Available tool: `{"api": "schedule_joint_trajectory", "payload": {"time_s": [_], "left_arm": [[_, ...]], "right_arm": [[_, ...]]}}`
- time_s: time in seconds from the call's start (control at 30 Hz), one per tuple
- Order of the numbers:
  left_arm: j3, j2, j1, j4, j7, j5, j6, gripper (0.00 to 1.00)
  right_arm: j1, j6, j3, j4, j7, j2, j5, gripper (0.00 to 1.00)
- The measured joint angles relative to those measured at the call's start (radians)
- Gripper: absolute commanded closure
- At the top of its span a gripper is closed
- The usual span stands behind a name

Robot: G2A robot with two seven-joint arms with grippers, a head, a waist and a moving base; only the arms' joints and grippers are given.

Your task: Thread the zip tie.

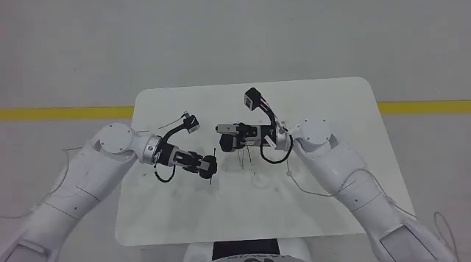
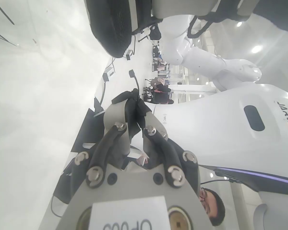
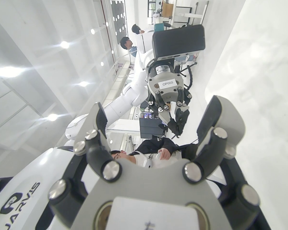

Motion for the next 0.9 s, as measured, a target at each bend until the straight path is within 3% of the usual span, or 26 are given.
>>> {"api": "schedule_joint_trajectory", "payload": {"time_s": [0.33, 0.37, 0.43, 0.6, 0.9], "left_arm": [[0.000, 0.000, 0.000, 0.000, 0.000, 0.000, 0.000, 1.00], [0.000, 0.000, 0.000, 0.000, 0.000, 0.000, 0.000, 1.00], [0.000, 0.000, 0.000, 0.000, 0.000, 0.000, 0.000, 1.00], [0.000, 0.000, 0.000, 0.000, 0.000, 0.000, 0.000, 1.00], [0.000, 0.000, 0.000, 0.000, 0.000, 0.000, 0.000, 1.00]], "right_arm": [[-0.016, 0.008, -0.009, -0.031, -0.027, 0.003, -0.055, 0.00], [-0.016, 0.010, -0.011, -0.031, -0.026, 0.003, -0.058, 0.06], [-0.017, 0.008, -0.012, -0.031, -0.020, 0.003, -0.059, 0.48], [-0.017, -0.004, -0.015, -0.033, 0.006, 0.005, -0.069, 0.61], [-0.009, -0.009, -0.029, -0.032, 0.021, 0.004, -0.075, 0.64]]}}
